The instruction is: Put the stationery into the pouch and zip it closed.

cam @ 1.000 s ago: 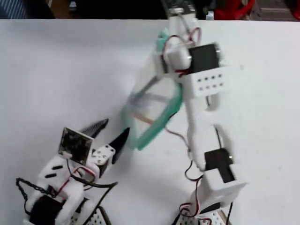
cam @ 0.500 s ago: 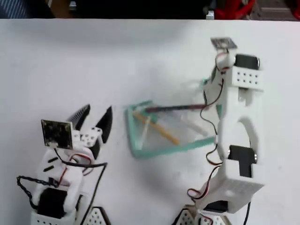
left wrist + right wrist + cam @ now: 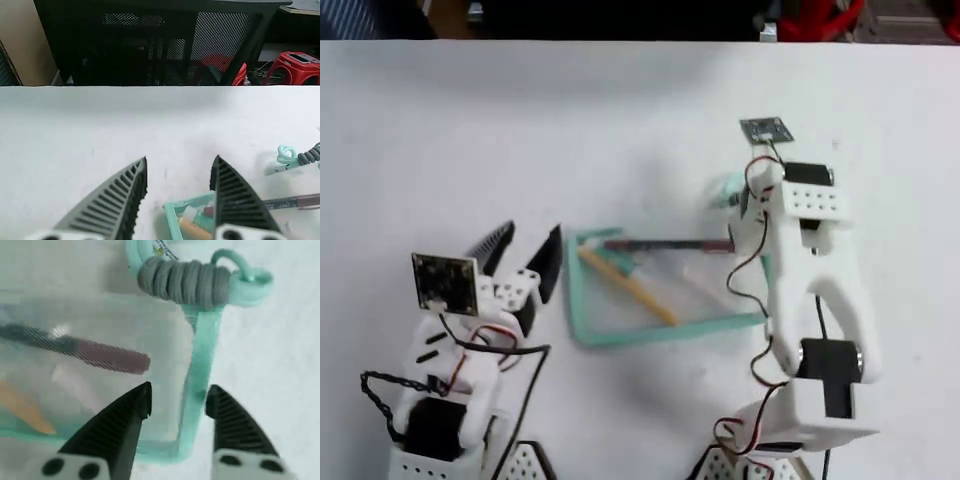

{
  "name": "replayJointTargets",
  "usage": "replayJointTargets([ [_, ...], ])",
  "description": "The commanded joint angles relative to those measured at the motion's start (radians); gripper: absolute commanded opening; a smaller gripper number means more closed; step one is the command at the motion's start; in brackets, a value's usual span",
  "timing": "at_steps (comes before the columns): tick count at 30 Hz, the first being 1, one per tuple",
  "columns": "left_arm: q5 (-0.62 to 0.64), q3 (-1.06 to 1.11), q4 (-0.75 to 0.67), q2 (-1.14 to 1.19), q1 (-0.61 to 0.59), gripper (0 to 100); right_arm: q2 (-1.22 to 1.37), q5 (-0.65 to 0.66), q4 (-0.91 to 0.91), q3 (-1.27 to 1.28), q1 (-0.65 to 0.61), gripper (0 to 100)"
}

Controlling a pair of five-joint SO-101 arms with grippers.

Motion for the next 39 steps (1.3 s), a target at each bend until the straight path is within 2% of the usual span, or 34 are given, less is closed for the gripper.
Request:
replayJointTargets([
  [1,0.008,-0.005,-0.026,-0.007,-0.007,21,-0.044,0.089,0.048,-0.003,-0.015,42.5],
  [3,0.008,-0.006,-0.023,-0.007,-0.007,21,-0.051,0.158,0.071,-0.005,-0.005,40.6],
  [8,-0.003,-0.025,-0.02,-0.007,-0.013,21,-0.096,0.167,0.14,-0.086,0.079,28.1],
  [12,-0.135,-0.132,0.08,-0.007,-0.015,17,-0.242,0.163,0.297,-0.267,0.122,0.0],
  [14,-0.19,-0.224,0.15,-0.002,-0.015,8,-0.334,0.16,0.364,-0.348,0.117,7.9],
  [16,-0.285,-0.322,0.199,0.001,-0.015,1,-0.43,0.16,0.387,-0.407,0.081,8.4],
  [19,-0.359,-0.486,0.313,0.045,-0.03,3,-0.604,0.16,0.389,-0.436,0.021,0.9],
  [22,-0.396,-0.675,0.442,0.17,-0.087,2,-0.796,0.16,0.392,-0.43,-0.07,1.9],
  [26,-0.506,-0.927,0.608,0.355,-0.151,2,-1.075,0.16,0.392,-0.358,-0.196,1.7],
  [29,-0.509,-1.051,0.695,0.437,-0.183,2,-1.283,0.16,0.389,-0.259,-0.302,1.7],
  [34,-0.456,-1.066,0.783,0.361,-0.186,2,-1.613,0.16,0.337,-0.057,-0.377,1.7],
  [39,-0.537,-0.844,0.638,0.019,-0.189,3,-1.874,0.163,0.211,0.18,-0.369,1.7],
])
